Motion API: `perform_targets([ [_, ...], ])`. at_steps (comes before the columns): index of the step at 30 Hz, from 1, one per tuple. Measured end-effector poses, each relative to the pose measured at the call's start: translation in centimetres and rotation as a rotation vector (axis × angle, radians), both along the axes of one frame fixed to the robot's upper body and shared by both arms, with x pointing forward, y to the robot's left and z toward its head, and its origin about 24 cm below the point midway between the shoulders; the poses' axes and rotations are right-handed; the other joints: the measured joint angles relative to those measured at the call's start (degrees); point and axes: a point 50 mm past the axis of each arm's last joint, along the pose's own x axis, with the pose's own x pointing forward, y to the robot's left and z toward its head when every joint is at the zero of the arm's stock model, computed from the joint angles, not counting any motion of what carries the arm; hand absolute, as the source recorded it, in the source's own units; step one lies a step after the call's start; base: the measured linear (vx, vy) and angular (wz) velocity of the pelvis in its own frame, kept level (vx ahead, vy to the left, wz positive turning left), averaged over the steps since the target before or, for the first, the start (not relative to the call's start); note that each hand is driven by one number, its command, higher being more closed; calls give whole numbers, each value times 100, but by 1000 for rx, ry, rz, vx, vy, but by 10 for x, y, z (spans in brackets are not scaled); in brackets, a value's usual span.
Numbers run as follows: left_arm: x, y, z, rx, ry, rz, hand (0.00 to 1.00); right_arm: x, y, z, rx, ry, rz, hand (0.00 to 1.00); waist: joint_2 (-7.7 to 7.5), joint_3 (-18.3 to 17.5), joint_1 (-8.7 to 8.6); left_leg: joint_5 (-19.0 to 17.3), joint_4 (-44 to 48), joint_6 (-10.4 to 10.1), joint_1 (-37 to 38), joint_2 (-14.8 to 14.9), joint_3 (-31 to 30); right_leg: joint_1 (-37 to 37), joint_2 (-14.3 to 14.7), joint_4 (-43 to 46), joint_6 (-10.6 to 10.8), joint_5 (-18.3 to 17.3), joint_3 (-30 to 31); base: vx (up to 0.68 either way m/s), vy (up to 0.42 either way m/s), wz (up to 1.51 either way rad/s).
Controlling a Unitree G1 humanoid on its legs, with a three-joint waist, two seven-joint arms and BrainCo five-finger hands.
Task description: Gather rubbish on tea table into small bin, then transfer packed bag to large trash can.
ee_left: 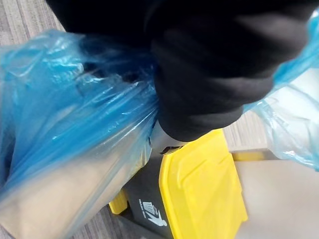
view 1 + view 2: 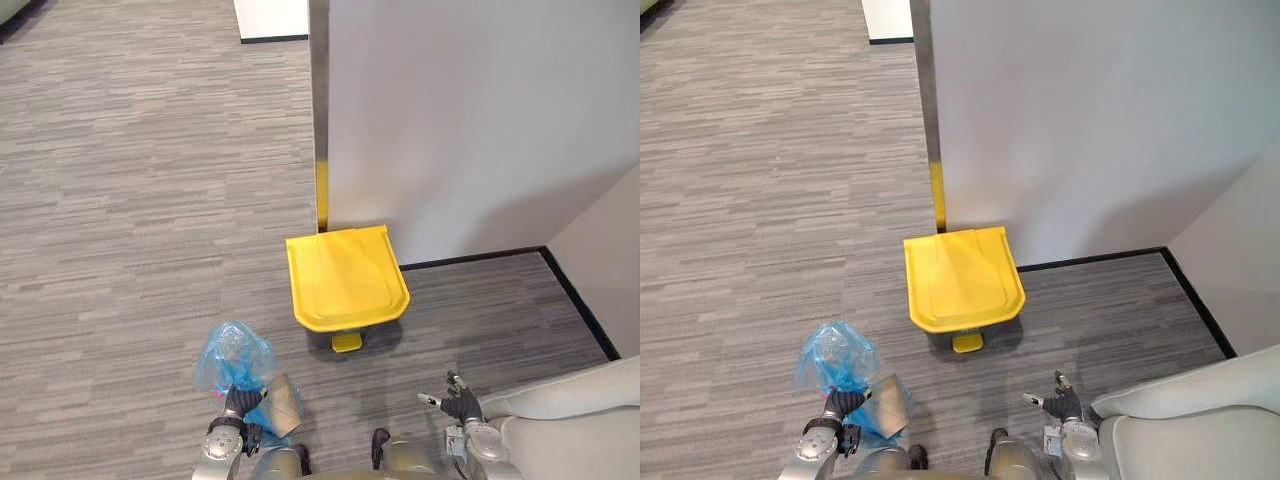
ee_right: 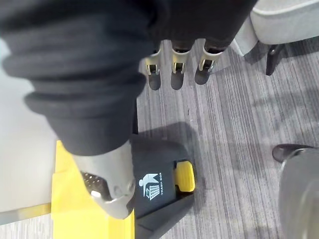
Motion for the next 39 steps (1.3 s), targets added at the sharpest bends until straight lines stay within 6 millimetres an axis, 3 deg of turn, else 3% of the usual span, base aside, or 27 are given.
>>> perform_targets([
  [1,0,1,0,3,1,1,100,0,0,0,1,1,0,0,3,38,-3,-129,90,46,169,-24,-4,-401,-55,997,208,217,40,301,99,1],
  [2,0,4,0,14,7,0,100,-3,2,-2,7,11,-3,0,117,147,2,-268,217,63,419,38,-2,-762,66,1550,147,-33,161,326,94,-1],
  [3,1,3,1,15,6,-5,100,-3,3,-1,10,6,-3,0,122,162,5,-419,315,77,556,113,-1,-881,221,1404,-7,-125,153,417,86,6],
  [5,10,14,8,52,-22,-16,100,-1,6,1,22,-12,-10,0,-9,241,-4,-643,404,103,842,125,-44,-1100,397,694,-67,-53,67,360,1,23],
  [6,24,15,15,62,-57,-27,100,0,4,2,25,-22,-30,0,-82,305,-29,-777,442,76,992,117,-156,-1195,504,-398,-167,343,-107,380,-55,42],
  [7,31,14,18,61,-76,-30,100,1,3,2,25,-24,-37,0,-140,352,-43,-796,432,48,1017,85,-194,-1135,550,-896,-148,554,-194,453,-89,72],
  [8,40,13,23,62,-104,-32,100,0,-1,3,18,-21,-58,0,-148,415,-89,-882,402,-116,1176,72,-308,-997,590,-1214,-230,1031,-143,308,-66,58],
  [9,44,8,24,48,-116,-36,100,1,-6,4,8,-24,-71,0,-63,452,-101,-911,370,-170,1280,157,-365,-929,610,-1139,-246,989,-200,377,-48,50],
  [10,47,4,28,39,-138,-45,100,4,-8,8,-3,-47,-83,0,38,517,-96,-798,406,-360,1312,262,-304,-943,600,-818,-377,718,-225,444,-80,49],
  [11,50,1,29,39,-145,-60,100,1,-10,10,-5,-61,-99,0,30,522,-144,-689,393,-416,1441,199,-311,-1009,440,-279,-563,440,-242,438,-93,49],
  [14,48,-1,28,36,-142,-61,100,-8,-18,10,-9,-54,-147,0,103,464,-136,-440,515,-499,1728,241,-404,-880,221,503,-729,-369,-448,364,-120,48],
  [16,49,-3,28,20,-147,-41,100,2,-17,14,4,-80,-160,0,195,414,-113,-223,439,-690,1696,397,-298,-785,372,252,-787,-349,-507,333,-119,0],
  [18,49,-7,28,7,-150,-38,100,6,-11,14,38,-99,-175,0,184,385,-124,-124,287,-785,1727,507,-178,-727,457,95,-824,-325,-566,208,-73,-1],
  [21,53,-10,30,-3,-161,-42,100,2,-7,10,73,-82,-200,0,130,353,-159,-123,-32,-790,1824,548,13,-727,470,-20,-903,-268,-612,56,-20,5],
  [23,53,-9,30,1,-162,-40,100,-2,-3,6,94,-68,-216,0,90,322,-146,-122,-154,-791,1808,533,56,-735,479,-176,-833,-134,-606,-20,11,-3],
  [28,31,-1,18,15,-98,-25,100,-3,10,2,129,-55,-211,0,-25,129,-131,-126,-311,-796,1582,473,160,-967,546,-484,-766,210,-474,-61,-10,-11],
  [33,30,-1,17,16,-92,-26,100,17,26,9,138,-88,-94,0,-2,97,-123,-161,-308,-835,1381,521,131,-1123,595,-586,-759,365,-489,-38,-69,0],
  [36,31,-2,18,10,-94,-39,100,40,45,19,157,-139,26,0,41,94,-123,-313,-281,-852,1168,614,32,-1266,662,-671,-768,509,-579,-93,-93,12],
  [37,33,-4,19,5,-98,-51,100,50,52,25,156,-169,76,0,102,109,-118,-435,-167,-823,1028,705,-25,-1291,678,-713,-672,579,-673,-113,-69,28],
  [39,34,-4,19,6,-100,-55,100,66,61,36,152,-221,154,0,175,149,-77,-645,-7,-737,871,813,-27,-1346,737,-751,-698,690,-753,-127,-56,16],
])
